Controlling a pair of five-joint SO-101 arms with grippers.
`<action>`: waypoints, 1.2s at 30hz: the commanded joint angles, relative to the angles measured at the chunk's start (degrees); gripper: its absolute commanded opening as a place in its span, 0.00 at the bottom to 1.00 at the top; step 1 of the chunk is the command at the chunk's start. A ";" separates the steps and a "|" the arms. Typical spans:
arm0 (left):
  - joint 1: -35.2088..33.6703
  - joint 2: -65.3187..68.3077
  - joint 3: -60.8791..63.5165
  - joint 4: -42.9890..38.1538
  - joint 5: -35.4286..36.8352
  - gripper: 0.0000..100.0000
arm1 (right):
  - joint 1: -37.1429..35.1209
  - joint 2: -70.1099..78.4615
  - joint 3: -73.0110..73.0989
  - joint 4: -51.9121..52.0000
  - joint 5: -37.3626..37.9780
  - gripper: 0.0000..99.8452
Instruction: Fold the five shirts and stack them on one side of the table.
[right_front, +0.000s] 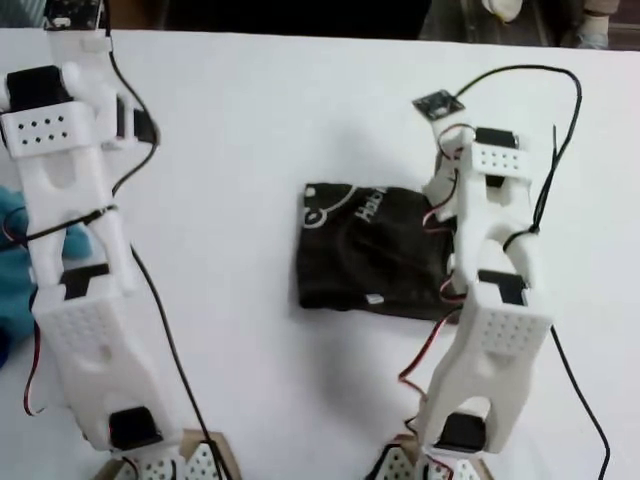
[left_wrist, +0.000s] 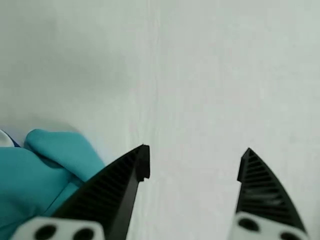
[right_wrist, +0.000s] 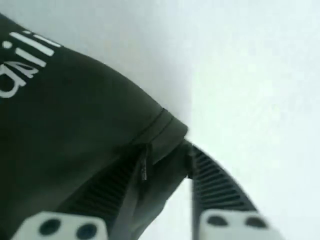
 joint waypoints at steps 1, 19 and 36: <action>-0.62 -0.44 -2.33 -0.79 -0.70 0.30 | 1.01 0.13 -4.66 1.98 -0.35 0.02; -0.62 -0.44 -2.33 -0.79 -0.70 0.30 | 4.35 0.75 -15.12 3.21 2.99 0.02; -0.62 -0.53 -2.33 -0.70 -0.70 0.30 | 2.15 3.03 -18.81 8.66 7.56 0.19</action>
